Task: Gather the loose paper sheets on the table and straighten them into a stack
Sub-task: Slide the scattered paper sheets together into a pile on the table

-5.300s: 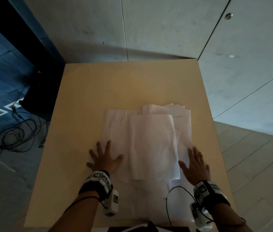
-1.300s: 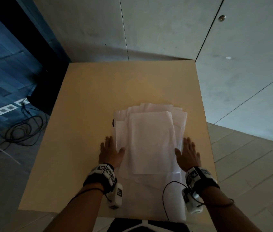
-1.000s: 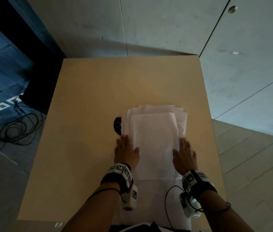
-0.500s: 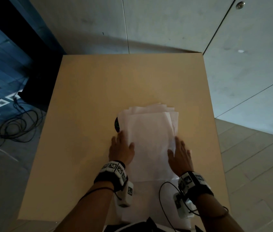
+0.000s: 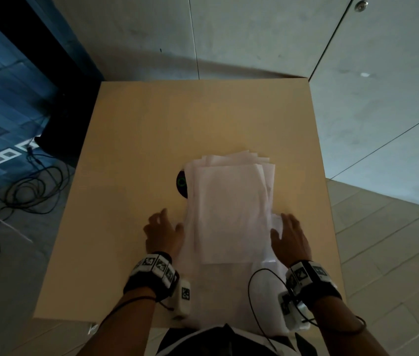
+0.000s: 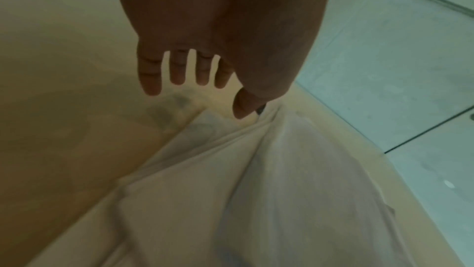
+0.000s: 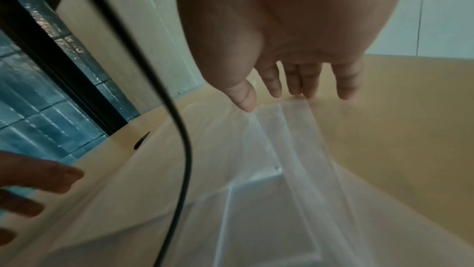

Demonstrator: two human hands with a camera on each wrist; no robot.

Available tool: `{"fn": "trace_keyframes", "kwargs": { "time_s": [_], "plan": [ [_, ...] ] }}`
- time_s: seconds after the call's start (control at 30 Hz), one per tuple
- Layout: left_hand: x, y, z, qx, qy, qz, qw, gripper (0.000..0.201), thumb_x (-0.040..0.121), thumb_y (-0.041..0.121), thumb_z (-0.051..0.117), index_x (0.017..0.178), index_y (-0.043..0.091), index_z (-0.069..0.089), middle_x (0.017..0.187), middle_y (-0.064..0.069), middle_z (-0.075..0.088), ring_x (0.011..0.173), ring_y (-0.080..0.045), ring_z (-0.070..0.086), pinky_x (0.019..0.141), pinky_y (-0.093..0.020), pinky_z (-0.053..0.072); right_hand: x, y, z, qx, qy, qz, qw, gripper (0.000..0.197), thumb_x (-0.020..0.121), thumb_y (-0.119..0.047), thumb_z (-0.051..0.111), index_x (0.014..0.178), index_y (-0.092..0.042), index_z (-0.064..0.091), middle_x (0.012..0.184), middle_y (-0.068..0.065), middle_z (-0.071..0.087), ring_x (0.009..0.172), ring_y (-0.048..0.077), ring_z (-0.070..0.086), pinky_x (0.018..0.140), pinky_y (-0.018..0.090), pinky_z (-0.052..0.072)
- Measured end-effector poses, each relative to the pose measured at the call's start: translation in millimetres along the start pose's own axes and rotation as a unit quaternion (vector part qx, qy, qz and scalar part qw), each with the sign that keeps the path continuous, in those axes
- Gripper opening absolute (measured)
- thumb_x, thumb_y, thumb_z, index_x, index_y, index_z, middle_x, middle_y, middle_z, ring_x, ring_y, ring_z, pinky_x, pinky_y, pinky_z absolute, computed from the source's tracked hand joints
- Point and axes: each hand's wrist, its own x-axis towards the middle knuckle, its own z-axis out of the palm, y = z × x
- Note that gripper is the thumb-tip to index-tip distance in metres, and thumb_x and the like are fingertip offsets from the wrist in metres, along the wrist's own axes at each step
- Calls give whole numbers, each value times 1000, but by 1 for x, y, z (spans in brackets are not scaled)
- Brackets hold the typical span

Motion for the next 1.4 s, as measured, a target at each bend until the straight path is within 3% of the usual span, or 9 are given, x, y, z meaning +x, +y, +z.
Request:
{"fn": "trace_keyframes", "kwargs": {
  "time_s": [0.07, 0.2, 0.33, 0.43, 0.57, 0.67, 0.87, 1.23, 1.4],
  "plan": [
    [-16, -20, 4, 16, -30, -37, 999, 57, 89, 37, 49, 140, 18, 33, 143, -13, 29, 126, -38, 33, 101, -45, 36, -11, 8, 0, -18, 29, 18, 999, 50, 94, -31, 48, 140, -15, 36, 147, 11, 33, 132, 32, 36, 105, 48, 40],
    [-38, -36, 29, 22, -67, 15, 997, 52, 86, 38, 49, 132, 19, 34, 135, -15, 38, 116, -37, 40, 97, -43, 38, -25, 14, 9, -24, 17, 27, 999, 49, 92, -33, 50, 137, -17, 38, 137, 13, 35, 125, 34, 35, 98, 49, 43],
    [-47, -23, 39, -16, -72, 32, 997, 66, 89, 37, 52, 146, 22, 22, 144, -9, 25, 126, -36, 32, 106, -45, 33, -23, 10, 14, 3, -17, 10, 1000, 54, 91, -33, 51, 141, -17, 35, 140, 11, 30, 128, 35, 30, 101, 50, 38],
    [-51, -24, 36, -8, -26, 7, 1000, 71, 91, 38, 50, 149, 17, 16, 152, -6, 14, 131, -36, 24, 107, -46, 32, -20, 16, 10, -4, 17, 32, 999, 61, 91, -34, 51, 143, -12, 29, 146, 11, 26, 131, 36, 27, 103, 53, 36],
    [-64, -30, 48, 14, -53, 29, 998, 80, 93, 47, 43, 151, 17, -2, 160, -1, -2, 145, -28, 3, 116, -46, 17, -33, 28, 22, -55, 6, 23, 998, 72, 96, -38, 42, 151, -9, 6, 161, 9, 4, 148, 28, 6, 118, 52, 16],
    [-77, -25, 66, 41, -79, 65, 994, 78, 95, 47, 38, 151, 18, -8, 160, 0, -9, 147, -27, -5, 118, -45, 11, -46, 28, 40, -81, -24, -13, 996, 69, 99, -38, 31, 152, -12, -4, 162, 6, -11, 149, 24, -8, 120, 52, 4],
    [-80, -13, 59, -7, -65, 60, 996, 76, 94, 41, 43, 151, 21, -2, 160, -1, 7, 145, -27, 8, 116, -45, 20, -46, 26, 28, 35, -30, -10, 999, 62, 100, -30, 31, 152, -13, 3, 162, 5, 5, 149, 23, 6, 121, 49, 10],
    [-84, -8, 56, -49, -57, 65, 995, 74, 94, 37, 45, 151, 20, 2, 157, -4, 15, 142, -27, 14, 113, -43, 24, -48, 19, 22, 122, -4, 16, 992, 64, 96, -25, 41, 151, -17, 9, 156, 11, 28, 136, 35, 39, 111, 46, 33],
    [-77, -15, 54, -32, -34, 57, 997, 75, 95, 35, 44, 151, 16, -1, 159, -5, 9, 144, -29, 9, 116, -45, 19, -49, 27, 26, 45, 7, -6, 999, 65, 98, -28, 38, 152, -14, 4, 162, 8, 9, 148, 26, 14, 120, 47, 16]
  ]
}}
